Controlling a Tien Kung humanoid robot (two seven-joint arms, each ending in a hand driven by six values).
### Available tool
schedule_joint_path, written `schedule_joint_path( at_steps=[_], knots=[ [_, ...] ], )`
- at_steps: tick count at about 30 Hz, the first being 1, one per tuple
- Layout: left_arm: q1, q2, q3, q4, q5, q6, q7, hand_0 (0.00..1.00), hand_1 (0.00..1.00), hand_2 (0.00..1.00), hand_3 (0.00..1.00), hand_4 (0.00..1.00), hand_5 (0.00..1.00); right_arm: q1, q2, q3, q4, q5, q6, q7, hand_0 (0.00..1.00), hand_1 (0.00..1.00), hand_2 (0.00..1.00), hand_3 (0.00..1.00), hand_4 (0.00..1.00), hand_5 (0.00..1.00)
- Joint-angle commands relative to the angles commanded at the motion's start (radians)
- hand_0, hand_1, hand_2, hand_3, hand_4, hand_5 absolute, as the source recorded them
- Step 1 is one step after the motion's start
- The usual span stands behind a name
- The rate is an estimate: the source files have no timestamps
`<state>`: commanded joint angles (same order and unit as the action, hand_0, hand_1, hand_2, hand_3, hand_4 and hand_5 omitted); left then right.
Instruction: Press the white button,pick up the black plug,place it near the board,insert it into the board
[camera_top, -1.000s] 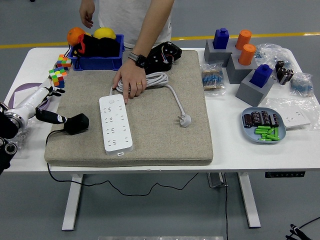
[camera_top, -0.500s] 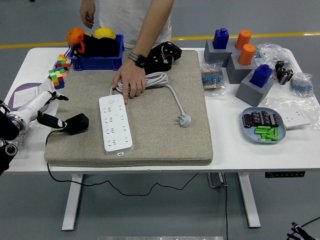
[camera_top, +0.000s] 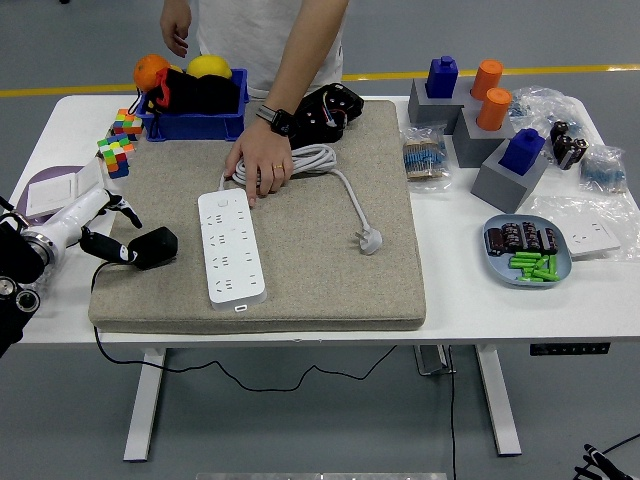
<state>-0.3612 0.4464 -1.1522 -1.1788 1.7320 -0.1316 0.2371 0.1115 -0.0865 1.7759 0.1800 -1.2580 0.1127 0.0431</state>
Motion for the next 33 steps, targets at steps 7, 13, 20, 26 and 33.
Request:
schedule_joint_path(
  at_steps=[7, 13, 20, 26, 33],
  knots=[
    [-0.018, -0.009, 0.029, 0.030, -0.017, 0.004, -0.008, 0.835, 0.852, 0.701, 0.454, 0.998, 0.002, 0.005, 0.001, -0.002, 0.000, 0.005, 0.001, 0.001, 0.725, 0.609, 0.558, 0.658, 0.732, 0.492],
    [-0.032, -0.018, 0.052, 0.051, -0.024, 0.006, -0.010, 0.828, 0.838, 0.684, 0.458, 0.998, 0.002, 0.006, 0.000, -0.003, 0.000, 0.006, 0.000, 0.000, 0.725, 0.609, 0.559, 0.658, 0.732, 0.492],
    [-0.038, -0.020, 0.067, 0.061, -0.026, 0.004, -0.003, 0.807, 0.811, 0.650, 0.467, 0.988, 0.002, 0.005, 0.001, -0.007, 0.000, 0.008, 0.000, 0.000, 0.725, 0.609, 0.558, 0.658, 0.733, 0.493],
    [-0.042, -0.019, 0.084, 0.061, -0.035, 0.009, -0.009, 0.770, 0.748, 0.594, 0.473, 0.944, 0.002, 0.005, 0.000, -0.007, 0.000, 0.008, 0.000, 0.001, 0.725, 0.610, 0.558, 0.658, 0.732, 0.493],
    [-0.043, -0.020, 0.092, 0.065, -0.069, 0.020, -0.016, 0.701, 0.676, 0.534, 0.489, 0.908, 0.002, 0.005, 0.000, -0.008, 0.000, 0.011, -0.001, 0.002, 0.725, 0.609, 0.558, 0.658, 0.732, 0.493]
  ],
)
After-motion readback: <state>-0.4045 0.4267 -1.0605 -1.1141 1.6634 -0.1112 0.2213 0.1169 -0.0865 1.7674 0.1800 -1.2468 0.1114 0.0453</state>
